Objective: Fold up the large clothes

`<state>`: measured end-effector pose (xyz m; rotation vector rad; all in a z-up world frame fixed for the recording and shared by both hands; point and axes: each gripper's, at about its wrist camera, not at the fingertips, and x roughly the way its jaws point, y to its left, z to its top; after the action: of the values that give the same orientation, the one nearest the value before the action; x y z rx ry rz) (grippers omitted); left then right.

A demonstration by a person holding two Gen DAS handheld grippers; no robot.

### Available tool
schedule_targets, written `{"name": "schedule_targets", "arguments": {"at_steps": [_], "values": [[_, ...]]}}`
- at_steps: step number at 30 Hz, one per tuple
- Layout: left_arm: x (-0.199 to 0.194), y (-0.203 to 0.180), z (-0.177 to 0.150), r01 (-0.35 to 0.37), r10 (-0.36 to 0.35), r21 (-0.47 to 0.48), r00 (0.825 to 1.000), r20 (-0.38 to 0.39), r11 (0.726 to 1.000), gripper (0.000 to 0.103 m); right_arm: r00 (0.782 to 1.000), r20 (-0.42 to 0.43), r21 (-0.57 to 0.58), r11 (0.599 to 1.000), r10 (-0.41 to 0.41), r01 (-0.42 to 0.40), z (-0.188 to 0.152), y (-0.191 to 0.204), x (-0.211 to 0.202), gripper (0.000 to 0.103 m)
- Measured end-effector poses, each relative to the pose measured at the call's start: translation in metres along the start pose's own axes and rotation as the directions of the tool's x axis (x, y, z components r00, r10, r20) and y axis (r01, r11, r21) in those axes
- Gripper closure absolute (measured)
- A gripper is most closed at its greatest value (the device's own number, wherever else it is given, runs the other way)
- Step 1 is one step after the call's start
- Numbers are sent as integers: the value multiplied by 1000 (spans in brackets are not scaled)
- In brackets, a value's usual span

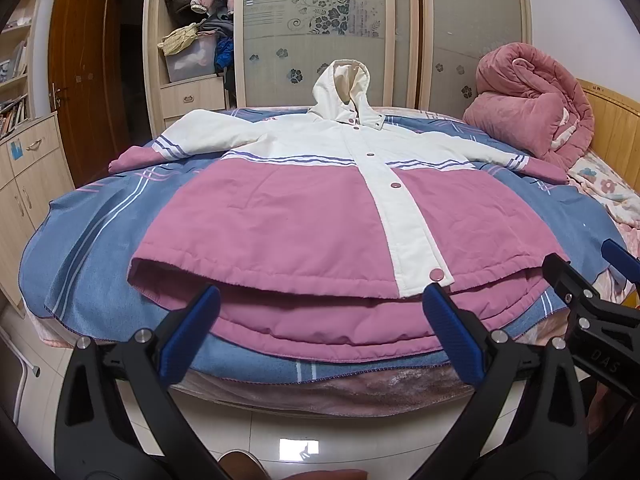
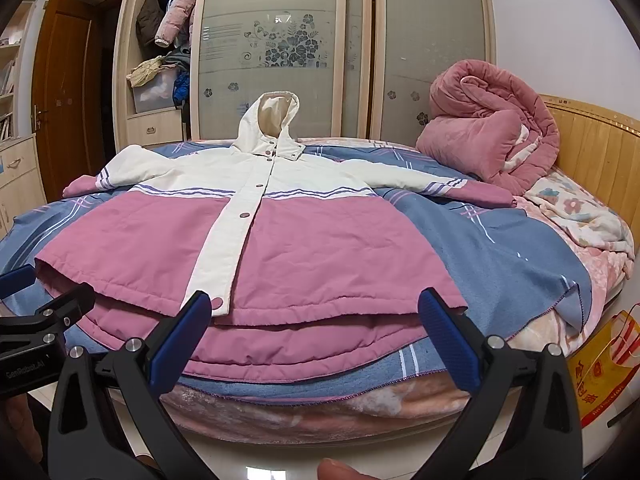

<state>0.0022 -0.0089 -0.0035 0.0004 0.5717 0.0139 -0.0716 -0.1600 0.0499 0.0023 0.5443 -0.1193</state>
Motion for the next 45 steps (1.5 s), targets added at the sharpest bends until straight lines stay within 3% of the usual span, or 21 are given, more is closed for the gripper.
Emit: {"name": "schedule_targets", "arguments": {"at_steps": [45], "values": [[0,0,-4,8,-8,1,1000,-15,1000,2,1000,-18,-6,1000,7,-7,-4,5,4,1]]}}
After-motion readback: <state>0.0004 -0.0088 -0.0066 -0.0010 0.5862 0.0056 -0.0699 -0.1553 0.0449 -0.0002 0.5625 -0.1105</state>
